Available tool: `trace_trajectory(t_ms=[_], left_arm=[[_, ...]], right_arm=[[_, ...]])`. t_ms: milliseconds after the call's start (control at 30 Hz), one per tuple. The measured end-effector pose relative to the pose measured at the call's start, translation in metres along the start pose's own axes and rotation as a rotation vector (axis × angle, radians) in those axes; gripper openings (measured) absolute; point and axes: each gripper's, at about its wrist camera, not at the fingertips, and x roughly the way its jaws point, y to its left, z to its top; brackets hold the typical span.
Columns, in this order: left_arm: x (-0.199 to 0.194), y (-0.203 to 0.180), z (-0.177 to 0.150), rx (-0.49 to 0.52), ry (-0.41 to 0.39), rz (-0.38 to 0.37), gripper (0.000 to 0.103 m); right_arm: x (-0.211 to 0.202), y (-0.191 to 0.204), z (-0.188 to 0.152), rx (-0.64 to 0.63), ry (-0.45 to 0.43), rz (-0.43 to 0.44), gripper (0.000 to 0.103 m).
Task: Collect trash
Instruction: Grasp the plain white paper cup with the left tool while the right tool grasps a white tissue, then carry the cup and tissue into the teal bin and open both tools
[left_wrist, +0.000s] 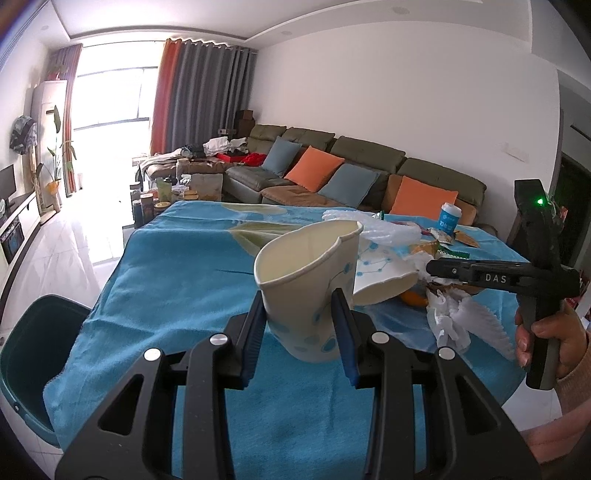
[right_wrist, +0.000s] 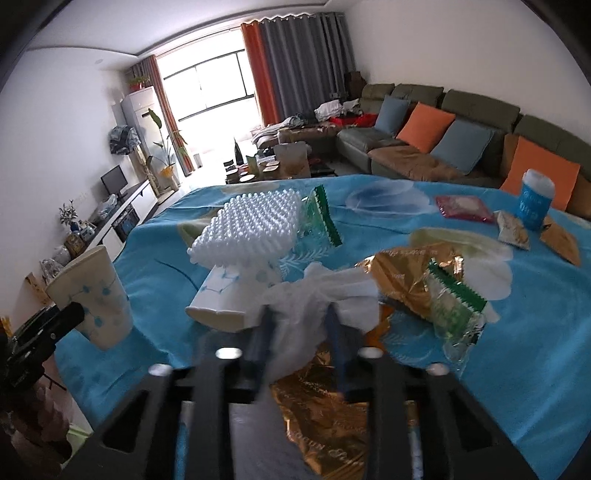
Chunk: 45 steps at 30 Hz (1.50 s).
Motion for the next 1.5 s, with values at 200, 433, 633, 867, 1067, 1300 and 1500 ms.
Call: trace_trajectory(t_ms=[200,433,633,867,1067,1300,1500], left_arm=[[0.003,0.0,0.0,-0.007,0.002,0.009,0.036],[-0.01,0.017,0.005,-0.029,-0.024,0.052,0.036],[-0.035,0.049,0.008,-0.064,-0.063,0.15,0.036],[-0.072,0.104,0.004,-0.137,-0.091,0.312,0.036],[-0.099,0.152,-0.009,-0.193,-0.08,0.448,0.036],[-0.117,0.211,-0.031,-0.266,-0.024,0.57,0.036],[-0.109,0.24,-0.047,-0.313,0.036,0.602,0.036]], right_arm=[[-0.01,0.001,0.004,0.004,-0.043,0.018,0.002],[-0.051,0.013,0.02,-0.012,-0.171,0.074,0.002],[-0.066,0.051,0.031,-0.089,-0.205,0.215,0.002],[-0.039,0.13,0.043,-0.241,-0.162,0.432,0.002],[0.004,0.196,0.055,-0.345,-0.092,0.603,0.002],[0.054,0.269,0.055,-0.434,0.023,0.712,0.002],[0.092,0.311,0.046,-0.459,0.13,0.745,0.002]])
